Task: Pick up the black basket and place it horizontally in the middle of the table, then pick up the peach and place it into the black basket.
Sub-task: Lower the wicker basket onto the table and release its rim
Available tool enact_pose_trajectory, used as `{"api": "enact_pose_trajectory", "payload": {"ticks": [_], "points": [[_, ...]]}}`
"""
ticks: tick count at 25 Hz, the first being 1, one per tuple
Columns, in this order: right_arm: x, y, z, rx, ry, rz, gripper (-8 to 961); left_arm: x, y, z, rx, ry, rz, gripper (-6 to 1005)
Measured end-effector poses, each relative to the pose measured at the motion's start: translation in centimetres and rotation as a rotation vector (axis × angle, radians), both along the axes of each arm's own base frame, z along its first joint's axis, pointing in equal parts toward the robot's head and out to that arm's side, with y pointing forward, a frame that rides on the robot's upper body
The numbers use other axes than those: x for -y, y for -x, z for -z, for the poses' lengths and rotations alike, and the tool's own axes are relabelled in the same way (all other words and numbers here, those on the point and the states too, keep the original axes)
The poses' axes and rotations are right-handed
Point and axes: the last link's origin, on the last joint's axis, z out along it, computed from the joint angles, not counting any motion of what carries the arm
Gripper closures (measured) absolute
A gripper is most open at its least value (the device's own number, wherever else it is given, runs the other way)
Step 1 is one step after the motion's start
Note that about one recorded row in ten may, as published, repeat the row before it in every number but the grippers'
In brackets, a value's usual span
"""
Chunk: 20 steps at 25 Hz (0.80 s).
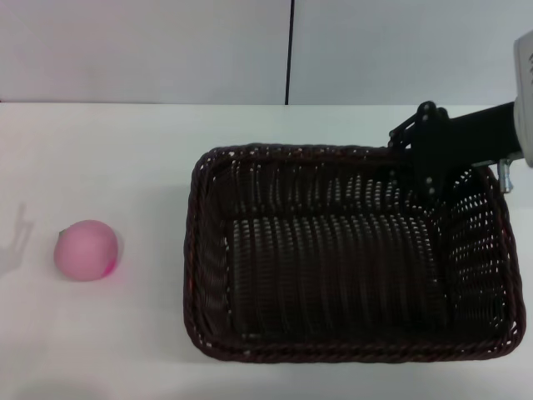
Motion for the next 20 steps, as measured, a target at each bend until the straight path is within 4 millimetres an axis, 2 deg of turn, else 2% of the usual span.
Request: {"api": "enact_pose_trajectory", "payload": {"ticks": [7,14,20], "points": [[0.06,-0.33,0.86,-0.005,-0.011,-0.018,777,-0.05,-0.04,0.02,0.0,0.001,0.002,241],[-0.21,-0.93,0.9,-0.014,-0.051,0.002,773,-0.16,-0.14,0.12,0.0,0.005,0.006,246],[0.26,-0.83,0.1,-0.074,-0.071,0.008,576,-0.23,-0.2,0.15,-0.008,0.005,0.008,250]]}}
